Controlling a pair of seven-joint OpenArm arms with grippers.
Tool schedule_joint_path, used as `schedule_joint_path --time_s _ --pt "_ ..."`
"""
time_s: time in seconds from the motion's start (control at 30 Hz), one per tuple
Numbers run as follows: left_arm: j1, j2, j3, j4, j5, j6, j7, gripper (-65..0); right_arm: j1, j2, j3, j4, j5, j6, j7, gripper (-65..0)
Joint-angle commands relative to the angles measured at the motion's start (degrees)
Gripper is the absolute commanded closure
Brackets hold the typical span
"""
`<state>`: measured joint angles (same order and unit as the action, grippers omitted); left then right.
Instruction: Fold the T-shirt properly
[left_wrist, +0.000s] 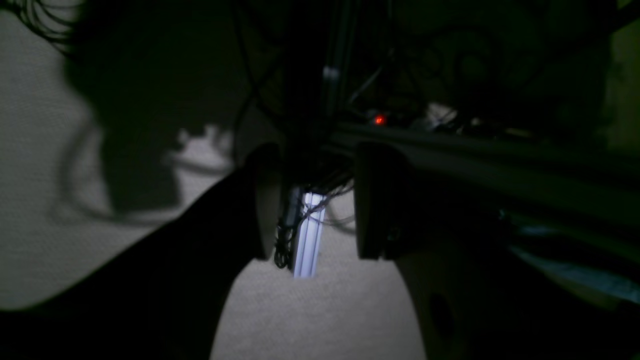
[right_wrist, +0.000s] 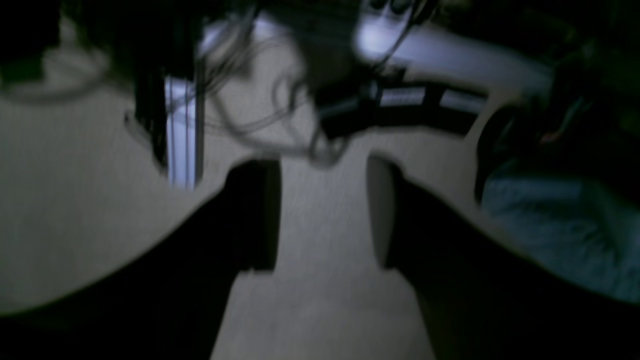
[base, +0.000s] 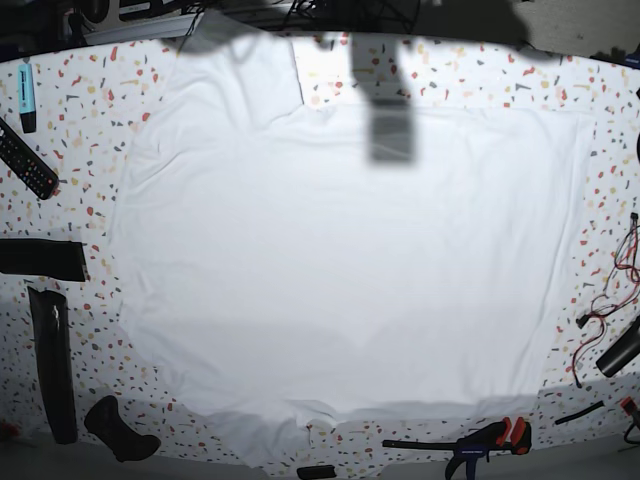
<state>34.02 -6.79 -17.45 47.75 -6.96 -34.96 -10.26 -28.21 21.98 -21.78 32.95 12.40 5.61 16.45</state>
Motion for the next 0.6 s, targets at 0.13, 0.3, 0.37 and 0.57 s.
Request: schedule_joint_path --time_s 0.13,0.3,0.37,0.57 --pt "9.51 -1.92 -0.09 10.25 -0.2 -0.7 -0.46 -24.1 -10.14 4.85 0.07 11.43 0.07 -0.04 0.7 -28.0" --pt "19.08 -2.93 -0.09 21.2 -0.22 -0.68 -0.33 -24.1 -21.49 10.36 0.07 25.62 0.07 -0.04 0.68 -28.0" --pt "22.73 -2.86 -0.09 26.12 -0.24 -0.68 -0.35 -24.1 -26.05 12.41 0.07 31.28 0.0 -0.04 0.7 -28.0" --pt "30.05 -2.78 -0.09 40.28 -3.21 -0.7 -0.04 -24.1 -34.49 14.53 2.49 43.34 -10.05 -0.61 0.74 -28.0"
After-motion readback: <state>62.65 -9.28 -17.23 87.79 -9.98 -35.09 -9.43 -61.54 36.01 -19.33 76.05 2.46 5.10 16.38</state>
